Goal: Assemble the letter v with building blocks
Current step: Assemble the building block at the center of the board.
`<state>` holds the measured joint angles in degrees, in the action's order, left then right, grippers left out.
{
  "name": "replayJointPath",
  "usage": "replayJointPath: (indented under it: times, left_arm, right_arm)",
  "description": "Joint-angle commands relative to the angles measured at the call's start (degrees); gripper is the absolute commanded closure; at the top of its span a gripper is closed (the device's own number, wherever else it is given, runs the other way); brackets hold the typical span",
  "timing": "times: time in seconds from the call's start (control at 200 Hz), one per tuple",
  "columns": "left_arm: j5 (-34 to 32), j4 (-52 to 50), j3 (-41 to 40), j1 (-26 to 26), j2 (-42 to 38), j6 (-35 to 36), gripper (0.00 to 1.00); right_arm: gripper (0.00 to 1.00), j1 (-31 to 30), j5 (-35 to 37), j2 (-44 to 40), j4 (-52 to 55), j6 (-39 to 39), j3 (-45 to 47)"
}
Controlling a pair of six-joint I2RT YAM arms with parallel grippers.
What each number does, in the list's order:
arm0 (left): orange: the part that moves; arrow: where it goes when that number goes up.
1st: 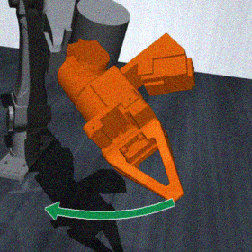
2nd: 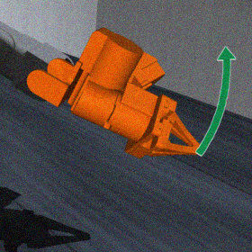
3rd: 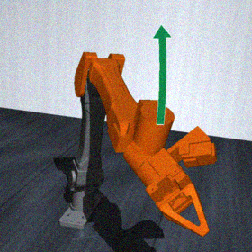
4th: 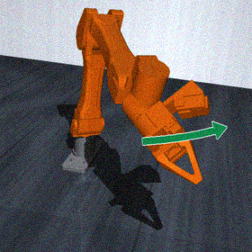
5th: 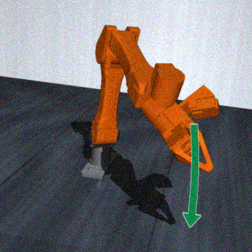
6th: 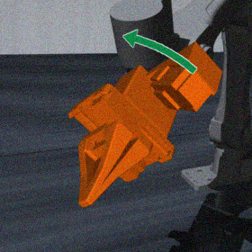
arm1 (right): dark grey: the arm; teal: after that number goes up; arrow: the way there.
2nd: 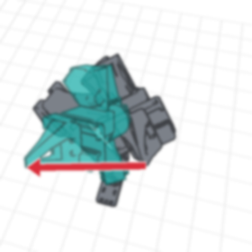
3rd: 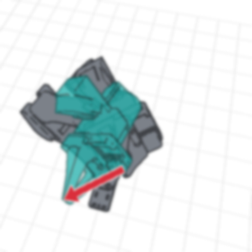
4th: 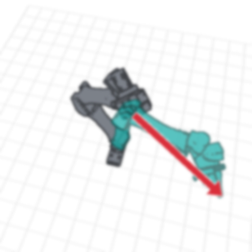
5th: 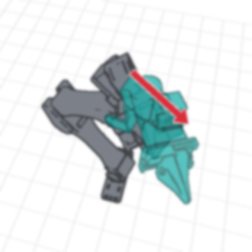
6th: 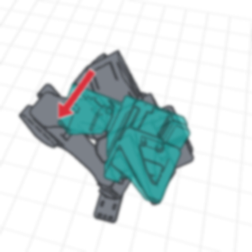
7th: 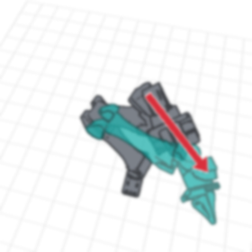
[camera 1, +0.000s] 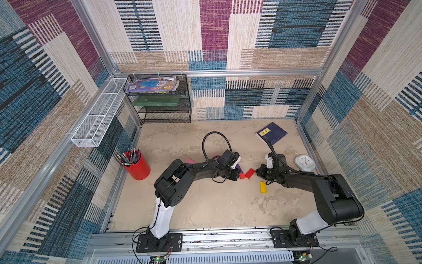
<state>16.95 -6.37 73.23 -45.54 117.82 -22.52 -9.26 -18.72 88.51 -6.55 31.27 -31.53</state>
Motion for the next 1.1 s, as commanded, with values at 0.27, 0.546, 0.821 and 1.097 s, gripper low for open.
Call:
replayJointPath:
  times: [0.27, 0.546, 0.821, 1.097]
  left_arm:
    - [-3.61, -6.83, -1.57, 0.06, 0.2, -0.98, 1.0]
    - [-4.82, -6.35, -2.53, 0.01, -0.75, -1.6, 1.0]
    - [-4.91, -6.94, -2.01, -0.01, -0.77, -1.55, 1.0]
    - [-4.32, -7.36, -1.56, 0.01, -0.05, -1.36, 1.0]
  right_arm:
    - [0.93, -3.53, 0.35, -3.81, 2.73, 2.48, 2.76]
    - [0.93, -5.6, 0.06, -4.82, 2.08, 3.86, 2.8]
    - [0.93, -6.95, -1.78, -2.31, -0.17, 4.32, 2.1]
    - [0.93, -8.54, -1.76, -1.19, -0.4, 4.98, 1.74]
